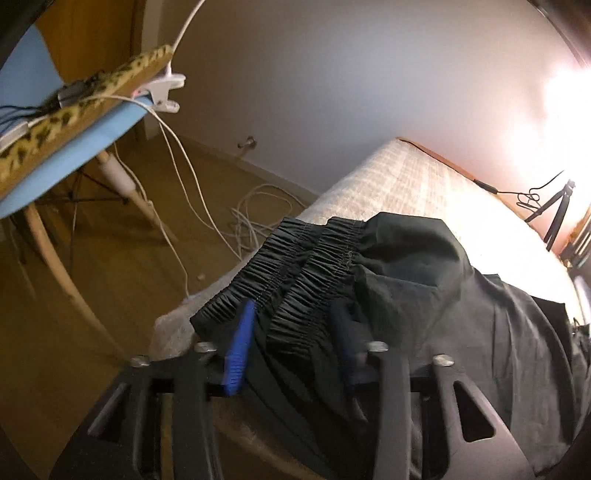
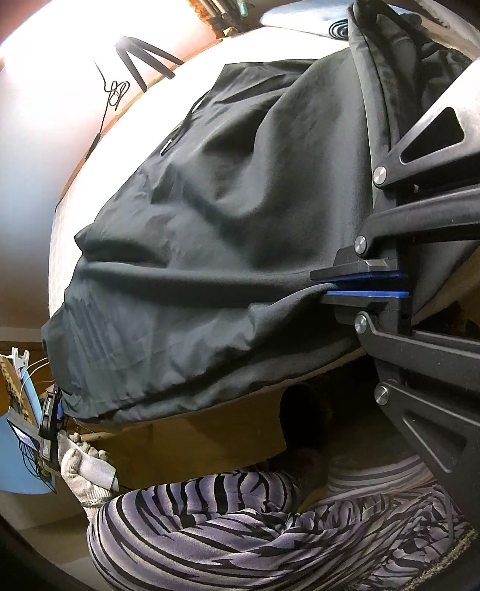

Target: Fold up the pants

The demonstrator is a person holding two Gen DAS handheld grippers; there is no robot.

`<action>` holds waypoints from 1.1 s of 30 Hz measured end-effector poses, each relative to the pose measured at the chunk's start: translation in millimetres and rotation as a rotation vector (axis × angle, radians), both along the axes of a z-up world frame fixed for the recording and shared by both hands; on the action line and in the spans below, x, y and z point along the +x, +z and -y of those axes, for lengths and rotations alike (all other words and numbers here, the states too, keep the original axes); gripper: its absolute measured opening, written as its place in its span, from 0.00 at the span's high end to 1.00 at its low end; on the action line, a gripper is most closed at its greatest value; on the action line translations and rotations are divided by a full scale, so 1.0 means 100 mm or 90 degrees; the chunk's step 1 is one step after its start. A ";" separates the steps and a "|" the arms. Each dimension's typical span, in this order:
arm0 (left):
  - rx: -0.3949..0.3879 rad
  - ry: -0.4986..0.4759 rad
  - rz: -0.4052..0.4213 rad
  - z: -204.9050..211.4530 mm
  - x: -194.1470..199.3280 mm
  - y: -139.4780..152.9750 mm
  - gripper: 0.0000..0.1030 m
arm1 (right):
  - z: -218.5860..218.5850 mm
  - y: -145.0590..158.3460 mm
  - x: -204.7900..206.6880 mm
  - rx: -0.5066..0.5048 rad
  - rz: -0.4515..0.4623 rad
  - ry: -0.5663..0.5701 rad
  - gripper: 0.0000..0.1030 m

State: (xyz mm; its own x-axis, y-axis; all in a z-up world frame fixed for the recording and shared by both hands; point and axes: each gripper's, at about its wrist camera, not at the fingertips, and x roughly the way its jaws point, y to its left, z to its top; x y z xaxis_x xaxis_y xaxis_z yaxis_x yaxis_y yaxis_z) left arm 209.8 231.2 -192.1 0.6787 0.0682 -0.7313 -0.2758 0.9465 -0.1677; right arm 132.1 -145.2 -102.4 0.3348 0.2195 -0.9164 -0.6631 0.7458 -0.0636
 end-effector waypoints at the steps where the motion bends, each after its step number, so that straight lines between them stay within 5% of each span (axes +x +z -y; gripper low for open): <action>1: 0.003 0.004 0.001 0.00 0.00 -0.01 0.76 | 0.00 0.00 0.00 0.000 0.001 -0.001 0.96; 8: 0.043 0.037 0.026 -0.01 -0.08 0.09 0.79 | 0.03 0.10 -0.01 0.012 0.022 -0.018 0.95; 15: 0.008 0.085 0.026 -0.34 -0.15 0.09 0.93 | -0.11 0.17 0.02 0.016 0.041 -0.006 0.97; 19: 0.005 0.085 0.019 -0.38 -0.15 0.09 0.87 | -0.12 0.05 0.03 0.015 0.016 -0.010 0.97; 23: -0.017 0.101 0.006 -0.47 -0.17 0.10 0.65 | -0.09 -0.02 0.01 0.019 -0.007 -0.015 0.93; 33: -0.024 0.062 0.031 -0.31 -0.25 0.48 0.59 | 0.29 0.32 -0.02 0.150 0.037 -0.135 0.64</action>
